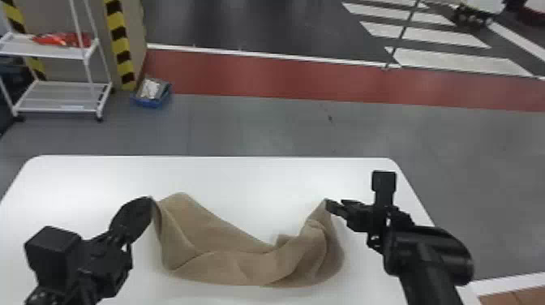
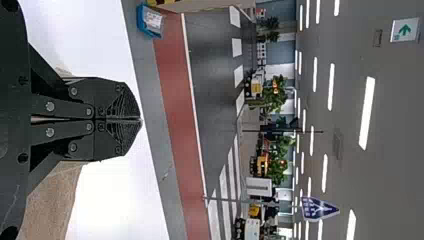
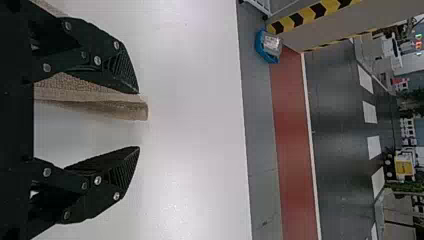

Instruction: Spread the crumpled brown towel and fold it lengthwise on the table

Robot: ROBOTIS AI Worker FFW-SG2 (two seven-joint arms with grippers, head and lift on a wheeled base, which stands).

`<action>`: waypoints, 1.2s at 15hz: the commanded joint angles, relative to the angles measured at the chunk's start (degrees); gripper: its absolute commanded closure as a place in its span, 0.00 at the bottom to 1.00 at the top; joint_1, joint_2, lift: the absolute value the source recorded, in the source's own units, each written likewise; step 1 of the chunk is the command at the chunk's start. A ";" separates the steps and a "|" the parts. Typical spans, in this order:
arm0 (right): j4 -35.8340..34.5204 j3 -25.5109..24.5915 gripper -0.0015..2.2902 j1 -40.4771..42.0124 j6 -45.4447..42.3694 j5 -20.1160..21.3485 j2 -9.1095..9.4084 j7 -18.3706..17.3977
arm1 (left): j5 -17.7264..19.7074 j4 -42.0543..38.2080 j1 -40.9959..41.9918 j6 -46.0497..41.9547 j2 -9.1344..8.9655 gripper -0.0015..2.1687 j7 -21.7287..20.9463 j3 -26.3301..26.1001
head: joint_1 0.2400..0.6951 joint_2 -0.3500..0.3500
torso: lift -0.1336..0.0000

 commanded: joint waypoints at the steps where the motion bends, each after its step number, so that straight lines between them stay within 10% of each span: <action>1: 2.17 0.42 0.30 -1.40 -0.29 0.50 -0.01 0.01 | 0.00 -0.07 -0.05 0.00 0.00 0.83 0.00 -0.17 | 1.00 0.20 | 1.00; 18: 6.92 1.30 0.54 -4.39 -0.64 0.50 -0.53 0.45 | 0.00 0.28 -0.32 0.00 0.00 0.83 0.09 0.01 | 1.00 0.23 | 1.00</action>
